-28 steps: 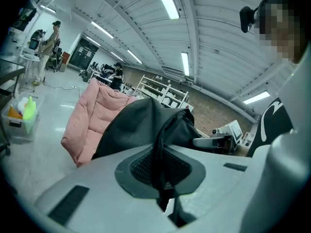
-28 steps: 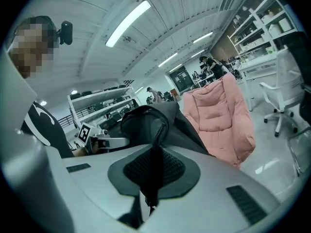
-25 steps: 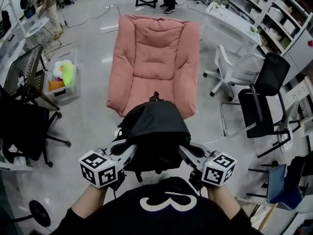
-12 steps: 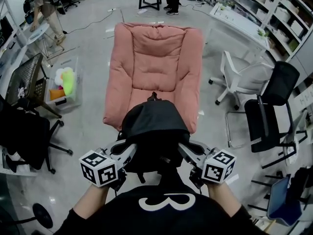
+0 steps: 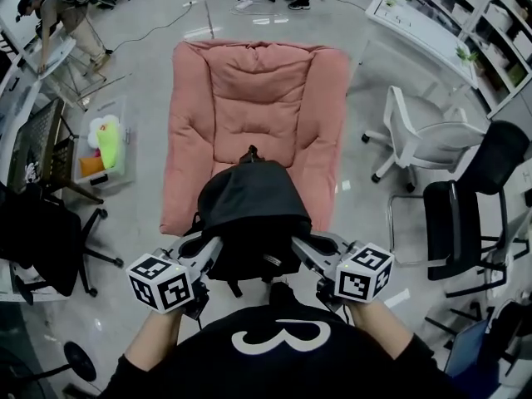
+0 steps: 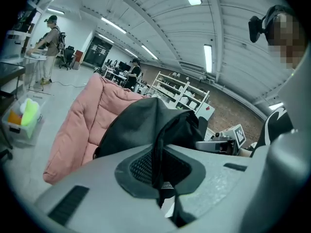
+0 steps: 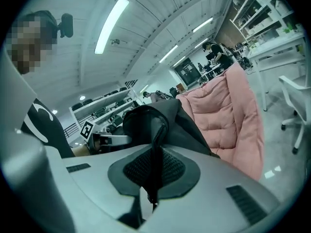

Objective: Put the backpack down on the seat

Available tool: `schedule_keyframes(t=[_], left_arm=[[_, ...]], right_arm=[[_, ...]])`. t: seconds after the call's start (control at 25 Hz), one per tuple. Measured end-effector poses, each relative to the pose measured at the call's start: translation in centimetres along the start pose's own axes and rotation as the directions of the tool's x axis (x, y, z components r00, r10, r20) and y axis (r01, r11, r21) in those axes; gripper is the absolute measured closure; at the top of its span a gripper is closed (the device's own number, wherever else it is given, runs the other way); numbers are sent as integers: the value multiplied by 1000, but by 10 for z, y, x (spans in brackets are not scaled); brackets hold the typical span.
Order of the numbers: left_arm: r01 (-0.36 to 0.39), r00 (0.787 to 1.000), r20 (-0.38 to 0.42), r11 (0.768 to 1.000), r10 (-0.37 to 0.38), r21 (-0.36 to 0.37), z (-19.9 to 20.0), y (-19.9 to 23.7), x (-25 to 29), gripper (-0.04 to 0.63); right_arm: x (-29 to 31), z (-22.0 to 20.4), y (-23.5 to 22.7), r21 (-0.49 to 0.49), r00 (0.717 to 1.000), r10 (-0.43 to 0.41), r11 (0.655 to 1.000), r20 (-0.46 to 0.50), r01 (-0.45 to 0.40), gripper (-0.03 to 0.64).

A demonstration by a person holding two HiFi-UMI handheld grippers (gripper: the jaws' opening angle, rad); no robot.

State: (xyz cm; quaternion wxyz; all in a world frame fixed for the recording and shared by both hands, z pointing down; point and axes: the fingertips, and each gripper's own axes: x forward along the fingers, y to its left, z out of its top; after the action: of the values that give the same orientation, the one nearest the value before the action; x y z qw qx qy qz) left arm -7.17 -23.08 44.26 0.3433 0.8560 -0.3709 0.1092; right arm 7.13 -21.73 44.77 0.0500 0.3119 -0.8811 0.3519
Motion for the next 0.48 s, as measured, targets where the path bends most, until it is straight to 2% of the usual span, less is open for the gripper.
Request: schedule_keyframes(t=[0.24, 0.48], left_arm=[[-57, 998, 17, 998, 57, 1, 26, 26, 44, 577], [-71, 997, 24, 997, 72, -24, 48, 57, 76, 577]], right_arm=[[24, 29, -45, -27, 999, 4, 1000, -45, -5, 592], [55, 54, -80, -45, 996, -42, 998, -74, 39, 592]])
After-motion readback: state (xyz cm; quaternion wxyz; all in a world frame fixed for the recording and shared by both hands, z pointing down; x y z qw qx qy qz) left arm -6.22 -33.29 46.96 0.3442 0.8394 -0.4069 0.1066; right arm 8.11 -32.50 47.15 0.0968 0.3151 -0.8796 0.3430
